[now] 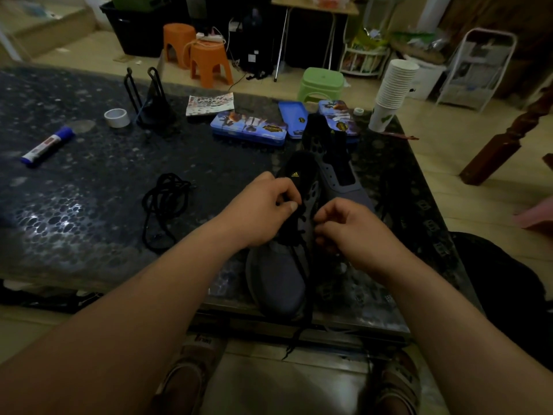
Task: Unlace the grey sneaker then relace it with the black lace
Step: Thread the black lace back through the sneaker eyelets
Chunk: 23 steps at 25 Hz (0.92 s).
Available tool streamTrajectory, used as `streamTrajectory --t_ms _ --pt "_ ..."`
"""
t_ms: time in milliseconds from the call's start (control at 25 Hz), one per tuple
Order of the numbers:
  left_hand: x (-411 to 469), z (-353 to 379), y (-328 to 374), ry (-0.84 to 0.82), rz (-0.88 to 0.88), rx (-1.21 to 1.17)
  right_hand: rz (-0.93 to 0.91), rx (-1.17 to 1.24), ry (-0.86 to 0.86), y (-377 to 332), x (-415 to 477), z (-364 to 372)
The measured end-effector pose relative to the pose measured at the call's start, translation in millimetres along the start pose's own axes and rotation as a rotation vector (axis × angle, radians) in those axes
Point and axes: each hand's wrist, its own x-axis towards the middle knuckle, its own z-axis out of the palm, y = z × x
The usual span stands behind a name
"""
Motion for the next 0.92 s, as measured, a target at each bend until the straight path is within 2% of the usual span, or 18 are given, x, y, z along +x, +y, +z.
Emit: streamTrajectory --t_ms 240,360,480,680,760,920 --pt "1 0 -3 0.018 0.04 -0.001 -0.275 -0.292 0.19 7 9 14" --pt "2 -3 -6 -0.039 0.038 -0.015 -0.292 -0.462 0.165 0 12 16" --pt "1 -1 -7 -0.056 0.038 0.008 -0.188 -0.266 0.027 0 13 14" --pt "4 0 -4 0.062 -0.063 0.021 -0.153 0.003 -0.136 -1 1 12" --pt "4 -5 -8 0.059 -0.078 -0.003 -0.152 0.047 -0.116 1 -6 11" --pt "1 -6 -5 -0.007 -0.029 0.03 -0.195 -0.036 0.048 7 -8 18"
